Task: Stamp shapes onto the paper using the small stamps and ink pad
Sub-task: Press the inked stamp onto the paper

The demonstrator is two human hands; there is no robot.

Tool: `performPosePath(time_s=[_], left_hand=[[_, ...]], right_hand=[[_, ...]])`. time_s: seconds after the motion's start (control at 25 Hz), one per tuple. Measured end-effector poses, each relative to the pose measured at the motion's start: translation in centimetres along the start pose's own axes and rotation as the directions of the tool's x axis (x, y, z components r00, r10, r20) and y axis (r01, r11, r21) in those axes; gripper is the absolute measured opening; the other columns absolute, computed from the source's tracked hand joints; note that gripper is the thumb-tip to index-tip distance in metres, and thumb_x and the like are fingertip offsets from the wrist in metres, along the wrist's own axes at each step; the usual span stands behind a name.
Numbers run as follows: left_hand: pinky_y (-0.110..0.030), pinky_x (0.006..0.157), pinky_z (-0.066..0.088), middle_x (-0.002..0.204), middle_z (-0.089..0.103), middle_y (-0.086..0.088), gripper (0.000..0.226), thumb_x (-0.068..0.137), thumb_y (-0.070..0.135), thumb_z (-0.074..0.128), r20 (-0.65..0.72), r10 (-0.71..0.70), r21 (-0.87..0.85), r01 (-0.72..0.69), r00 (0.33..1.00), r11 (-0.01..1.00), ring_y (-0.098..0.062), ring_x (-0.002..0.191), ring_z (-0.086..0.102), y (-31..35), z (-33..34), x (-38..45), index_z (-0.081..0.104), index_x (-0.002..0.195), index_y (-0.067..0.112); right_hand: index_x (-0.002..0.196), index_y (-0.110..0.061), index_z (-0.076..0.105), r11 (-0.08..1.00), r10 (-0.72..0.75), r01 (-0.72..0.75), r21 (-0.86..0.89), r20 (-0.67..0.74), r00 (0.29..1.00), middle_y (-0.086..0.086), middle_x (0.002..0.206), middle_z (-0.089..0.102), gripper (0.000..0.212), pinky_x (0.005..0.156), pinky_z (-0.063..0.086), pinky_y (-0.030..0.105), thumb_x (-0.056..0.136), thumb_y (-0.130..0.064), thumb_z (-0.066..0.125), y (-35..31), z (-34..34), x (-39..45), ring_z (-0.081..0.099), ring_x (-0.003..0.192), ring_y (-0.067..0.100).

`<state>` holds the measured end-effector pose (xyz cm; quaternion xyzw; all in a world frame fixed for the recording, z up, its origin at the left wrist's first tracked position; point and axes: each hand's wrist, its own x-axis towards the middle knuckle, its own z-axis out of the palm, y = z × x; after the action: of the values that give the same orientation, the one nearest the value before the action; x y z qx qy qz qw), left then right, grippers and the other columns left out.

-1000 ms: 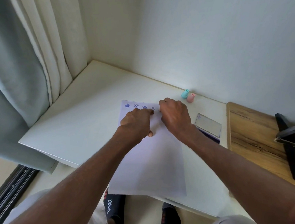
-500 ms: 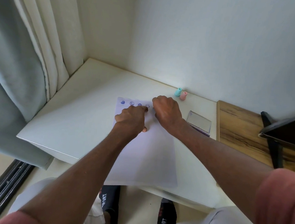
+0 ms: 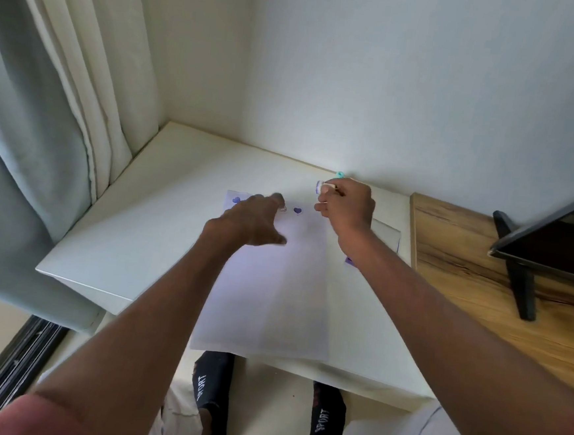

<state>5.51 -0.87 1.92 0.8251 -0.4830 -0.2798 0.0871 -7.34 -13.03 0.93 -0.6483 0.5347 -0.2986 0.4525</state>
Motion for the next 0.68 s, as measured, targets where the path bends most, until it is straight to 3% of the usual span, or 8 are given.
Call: performPosePath(time_s=[0.08, 0.12, 0.2, 0.32, 0.4, 0.48, 0.6, 0.68], left_hand=[[-0.033, 0.079, 0.047, 0.108, 0.063, -0.002, 0.031, 0.095, 0.038, 0.057, -0.081, -0.025, -0.259, 0.003, 0.996, 0.966, -0.023, 0.099, 0.058, 1.1, -0.7, 0.1, 0.054, 0.119, 0.019], [-0.031, 0.071, 0.045, 0.096, 0.06, 0.001, 0.018, 0.097, 0.032, 0.047, -0.104, -0.063, -0.418, 0.014, 0.993, 0.909, -0.02, 0.085, 0.055, 1.7, -1.0, 0.2, 0.054, 0.104, 0.018], [-0.028, 0.064, 0.04, 0.086, 0.055, -0.001, 0.02, 0.097, 0.02, 0.037, -0.08, -0.123, -0.692, 0.033, 0.989, 0.721, -0.019, 0.074, 0.046, 3.2, -1.4, 0.3, 0.057, 0.097, 0.017], [-0.029, 0.065, 0.044, 0.093, 0.061, -0.006, 0.047, 0.094, 0.001, 0.031, -0.002, -0.171, -0.908, 0.07, 0.985, 0.414, -0.02, 0.074, 0.05, 5.4, -1.3, 0.1, 0.071, 0.118, 0.008], [-0.032, 0.069, 0.049, 0.094, 0.059, -0.009, 0.054, 0.089, -0.009, 0.028, 0.04, -0.121, -0.964, 0.07, 0.992, 0.256, -0.023, 0.076, 0.051, 6.4, -0.5, 0.2, 0.071, 0.12, 0.003], [-0.035, 0.082, 0.054, 0.1, 0.062, -0.014, 0.055, 0.088, -0.014, 0.031, 0.055, -0.064, -0.987, 0.064, 0.996, 0.151, -0.027, 0.085, 0.057, 7.1, 0.2, 0.8, 0.069, 0.124, 0.001], [-0.035, 0.097, 0.058, 0.109, 0.067, -0.019, 0.038, 0.097, -0.012, 0.044, 0.036, -0.035, -0.999, 0.036, 0.999, -0.007, -0.031, 0.1, 0.07, 6.8, 1.5, 1.5, 0.065, 0.127, -0.002], [-0.034, 0.095, 0.06, 0.113, 0.07, -0.021, 0.029, 0.101, -0.006, 0.051, 0.034, -0.049, -0.994, 0.029, 0.998, -0.106, -0.03, 0.104, 0.074, 6.7, 2.5, 2.0, 0.063, 0.128, -0.007]], right_hand=[[0.09, -0.009, 0.071, 0.859, 0.249, -0.269, 0.436, 0.103, 0.963, 0.014, 0.086, 0.074, 0.009, 0.071, 0.065, 0.036, 0.097, -0.007, 0.066, -0.6, -2.0, -1.1, 0.077, 0.066, 0.024], [0.094, -0.008, 0.069, 0.77, 0.306, -0.354, 0.53, 0.18, 0.935, 0.014, 0.087, 0.074, 0.008, 0.069, 0.066, 0.032, 0.1, -0.007, 0.064, -0.6, -3.0, -1.9, 0.078, 0.066, 0.023], [0.102, -0.006, 0.065, 0.617, 0.353, -0.459, 0.639, 0.297, 0.888, 0.014, 0.093, 0.074, 0.005, 0.065, 0.065, 0.03, 0.103, -0.008, 0.061, 0.3, -4.8, -3.3, 0.079, 0.069, 0.022], [0.105, -0.005, 0.066, 0.431, 0.398, -0.542, 0.721, 0.387, 0.831, 0.017, 0.103, 0.073, 0.005, 0.063, 0.065, 0.031, 0.101, -0.007, 0.063, 1.8, -6.5, -4.7, 0.08, 0.072, 0.023], [0.107, -0.006, 0.067, 0.405, 0.412, -0.556, 0.726, 0.397, 0.82, 0.017, 0.109, 0.075, 0.008, 0.068, 0.066, 0.033, 0.1, -0.005, 0.063, 2.2, -6.9, -4.7, 0.081, 0.076, 0.024], [0.109, -0.01, 0.069, 0.453, 0.394, -0.539, 0.71, 0.383, 0.835, 0.014, 0.114, 0.077, 0.012, 0.071, 0.066, 0.033, 0.101, -0.006, 0.063, 2.3, -7.6, -4.0, 0.081, 0.08, 0.023], [0.11, -0.014, 0.071, 0.485, 0.391, -0.525, 0.7, 0.363, 0.846, 0.01, 0.115, 0.077, 0.015, 0.068, 0.065, 0.031, 0.102, -0.007, 0.061, 2.1, -8.4, -2.9, 0.081, 0.083, 0.021], [0.11, -0.014, 0.071, 0.457, 0.381, -0.51, 0.728, 0.358, 0.852, 0.01, 0.118, 0.077, 0.016, 0.067, 0.064, 0.031, 0.103, -0.007, 0.058, 2.0, -8.6, -2.3, 0.081, 0.086, 0.021]])
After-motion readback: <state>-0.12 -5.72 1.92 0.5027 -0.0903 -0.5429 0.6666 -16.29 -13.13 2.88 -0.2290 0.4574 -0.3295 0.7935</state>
